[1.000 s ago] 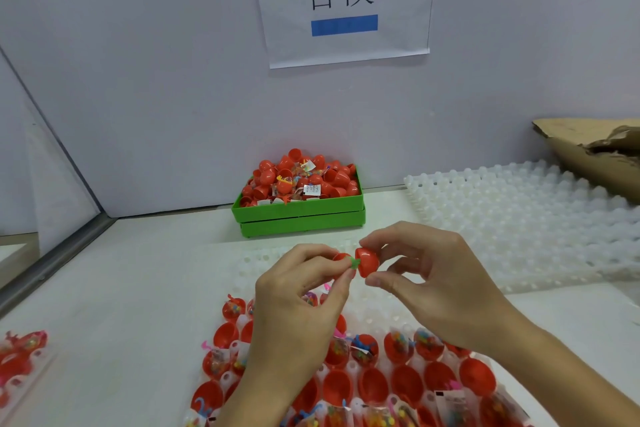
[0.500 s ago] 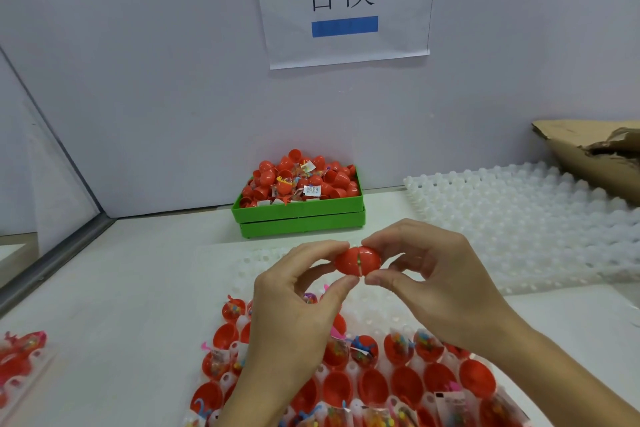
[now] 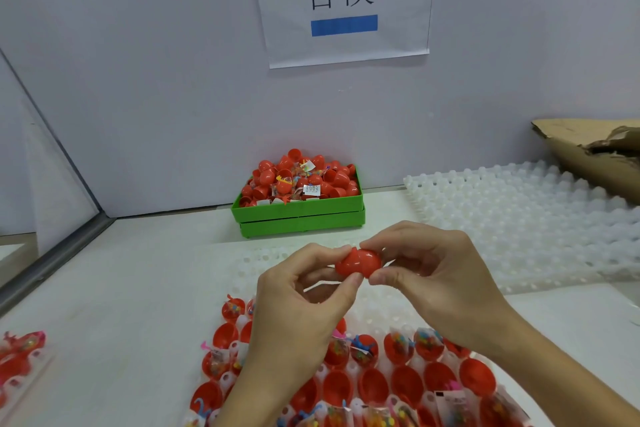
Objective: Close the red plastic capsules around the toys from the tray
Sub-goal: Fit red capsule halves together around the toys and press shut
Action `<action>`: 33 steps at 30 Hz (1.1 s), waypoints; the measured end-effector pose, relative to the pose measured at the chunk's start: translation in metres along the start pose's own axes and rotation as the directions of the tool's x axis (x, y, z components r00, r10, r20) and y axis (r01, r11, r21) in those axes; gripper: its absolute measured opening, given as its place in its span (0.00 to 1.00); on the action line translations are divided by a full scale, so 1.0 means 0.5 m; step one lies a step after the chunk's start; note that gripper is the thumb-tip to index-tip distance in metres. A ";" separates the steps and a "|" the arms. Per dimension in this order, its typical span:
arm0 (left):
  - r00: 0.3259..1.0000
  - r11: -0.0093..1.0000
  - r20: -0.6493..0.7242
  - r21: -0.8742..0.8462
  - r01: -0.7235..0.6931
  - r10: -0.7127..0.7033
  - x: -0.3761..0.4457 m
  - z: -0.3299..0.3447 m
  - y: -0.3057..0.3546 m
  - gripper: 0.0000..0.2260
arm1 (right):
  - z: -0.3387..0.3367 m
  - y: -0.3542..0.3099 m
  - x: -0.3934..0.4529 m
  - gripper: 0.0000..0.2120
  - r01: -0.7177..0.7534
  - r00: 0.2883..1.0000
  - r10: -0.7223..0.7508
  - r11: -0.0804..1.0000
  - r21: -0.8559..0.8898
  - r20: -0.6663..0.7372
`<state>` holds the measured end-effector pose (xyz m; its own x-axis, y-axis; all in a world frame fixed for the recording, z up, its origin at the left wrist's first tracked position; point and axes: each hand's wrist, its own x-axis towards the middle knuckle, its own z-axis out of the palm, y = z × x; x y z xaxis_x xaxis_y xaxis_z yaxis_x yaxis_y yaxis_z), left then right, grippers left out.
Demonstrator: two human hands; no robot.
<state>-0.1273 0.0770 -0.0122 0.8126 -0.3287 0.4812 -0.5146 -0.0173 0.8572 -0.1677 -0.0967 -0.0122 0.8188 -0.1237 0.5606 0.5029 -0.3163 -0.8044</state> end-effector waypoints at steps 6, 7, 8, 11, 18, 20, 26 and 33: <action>1.000 1.000 0.022 0.011 -0.014 0.014 0.000 -0.004 -0.003 0.13 | 0.009 0.002 0.001 0.15 -0.014 0.999 0.012 0.999 -0.044 -0.032; 1.000 1.000 0.021 0.001 -0.011 0.011 0.000 -0.004 -0.003 0.13 | 0.011 0.003 0.000 0.16 -0.019 0.999 0.017 0.999 -0.041 -0.043; 1.000 1.000 0.020 -0.007 -0.009 0.009 0.001 -0.005 -0.002 0.13 | 0.012 0.004 -0.001 0.16 -0.024 0.998 0.022 0.999 -0.035 -0.055; 1.000 1.000 0.029 -0.004 -0.005 0.005 0.001 -0.006 0.000 0.14 | 0.014 0.006 -0.002 0.14 -0.047 0.996 0.045 0.999 -0.028 -0.074; 0.999 0.999 0.021 -0.012 0.031 -0.031 0.000 -0.003 0.008 0.14 | 0.009 0.003 0.001 0.14 -0.028 0.998 0.026 0.999 -0.040 -0.060; 0.999 0.999 0.018 -0.010 0.039 -0.038 0.000 -0.001 0.010 0.14 | 0.006 0.002 0.002 0.13 -0.004 0.999 0.000 0.997 -0.071 -0.047; 0.997 0.997 0.008 -0.014 0.073 -0.073 0.000 -0.003 0.008 0.14 | 0.005 0.004 0.002 0.16 0.035 0.998 -0.037 0.998 -0.046 -0.043; 0.997 0.997 0.023 -0.018 0.074 -0.073 0.002 -0.006 0.008 0.15 | 0.012 0.013 -0.001 0.16 -0.003 0.998 0.001 1.000 -0.021 -0.066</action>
<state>-0.1277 0.0796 -0.0079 0.8417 -0.3483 0.4126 -0.4483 -0.0246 0.8936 -0.1629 -0.0931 -0.0190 0.7993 -0.1862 0.5714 0.4949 -0.3353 -0.8016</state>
